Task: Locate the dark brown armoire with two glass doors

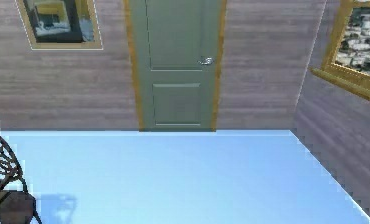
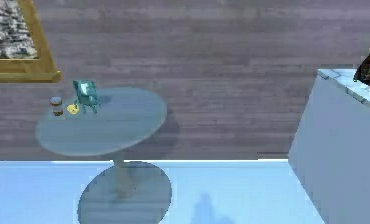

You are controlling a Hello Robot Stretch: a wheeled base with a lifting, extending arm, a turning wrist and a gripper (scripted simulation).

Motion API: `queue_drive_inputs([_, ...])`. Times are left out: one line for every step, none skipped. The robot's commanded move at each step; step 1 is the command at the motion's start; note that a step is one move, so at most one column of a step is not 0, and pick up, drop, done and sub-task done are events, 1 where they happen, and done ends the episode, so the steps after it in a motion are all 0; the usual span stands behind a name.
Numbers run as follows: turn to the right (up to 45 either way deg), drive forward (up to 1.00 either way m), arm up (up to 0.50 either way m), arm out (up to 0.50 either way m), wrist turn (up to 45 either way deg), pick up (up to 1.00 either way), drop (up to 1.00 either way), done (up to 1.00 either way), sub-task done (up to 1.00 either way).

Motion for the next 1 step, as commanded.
queue_drive_inputs([-18.0, 0.0, 0.0, 0.0, 0.0, 0.0, 0.0, 0.0, 0.0])
